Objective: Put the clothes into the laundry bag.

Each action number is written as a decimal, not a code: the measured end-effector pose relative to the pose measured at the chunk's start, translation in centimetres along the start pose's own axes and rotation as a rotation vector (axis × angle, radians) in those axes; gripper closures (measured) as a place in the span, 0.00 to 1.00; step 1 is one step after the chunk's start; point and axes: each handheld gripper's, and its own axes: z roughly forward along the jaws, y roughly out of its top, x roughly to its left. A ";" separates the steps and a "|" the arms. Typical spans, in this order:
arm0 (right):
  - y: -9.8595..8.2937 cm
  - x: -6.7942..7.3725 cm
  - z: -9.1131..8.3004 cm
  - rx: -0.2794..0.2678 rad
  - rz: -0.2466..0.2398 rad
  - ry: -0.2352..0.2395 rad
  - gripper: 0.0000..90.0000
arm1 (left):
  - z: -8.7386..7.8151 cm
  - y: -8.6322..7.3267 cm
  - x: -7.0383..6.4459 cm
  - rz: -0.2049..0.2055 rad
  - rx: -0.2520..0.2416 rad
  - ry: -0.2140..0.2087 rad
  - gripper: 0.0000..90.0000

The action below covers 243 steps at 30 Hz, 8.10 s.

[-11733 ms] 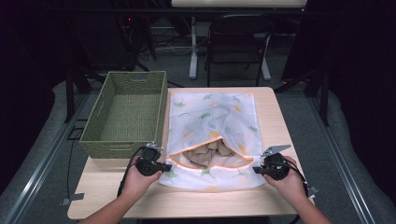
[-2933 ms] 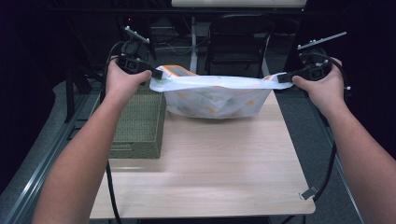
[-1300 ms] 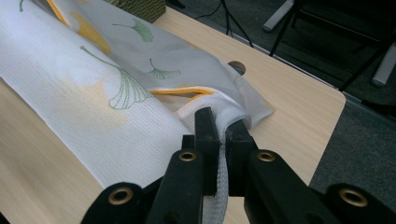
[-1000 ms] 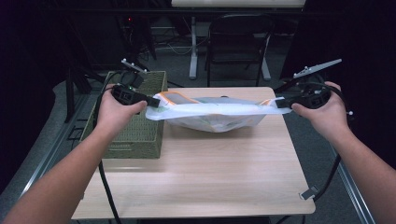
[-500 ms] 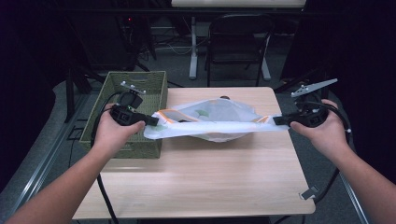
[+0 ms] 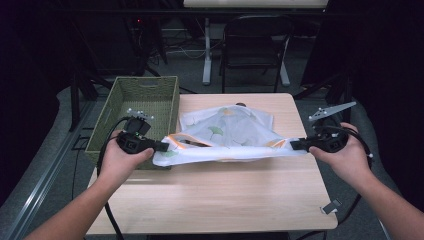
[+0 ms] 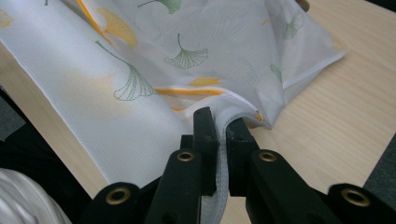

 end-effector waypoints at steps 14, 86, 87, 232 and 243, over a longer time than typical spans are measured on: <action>-3.3 0.6 2.4 0.038 0.009 0.029 0.95 | 2.2 -4.1 -0.4 0.005 0.014 -0.011 0.99; -11.1 1.0 8.8 0.116 0.075 0.064 0.87 | 9.5 -11.9 -0.1 -0.027 0.102 -0.033 0.94; -11.1 1.0 8.8 0.116 0.078 0.065 0.87 | 9.5 -11.9 -0.1 -0.030 0.104 -0.036 0.94; -15.1 6.8 13.3 -0.167 -0.080 -0.012 0.58 | 8.9 -16.5 5.8 -0.136 -0.142 0.206 0.54; -15.0 7.8 14.0 -0.136 -0.139 -0.001 0.57 | 9.1 -16.4 5.7 -0.123 -0.130 0.207 0.54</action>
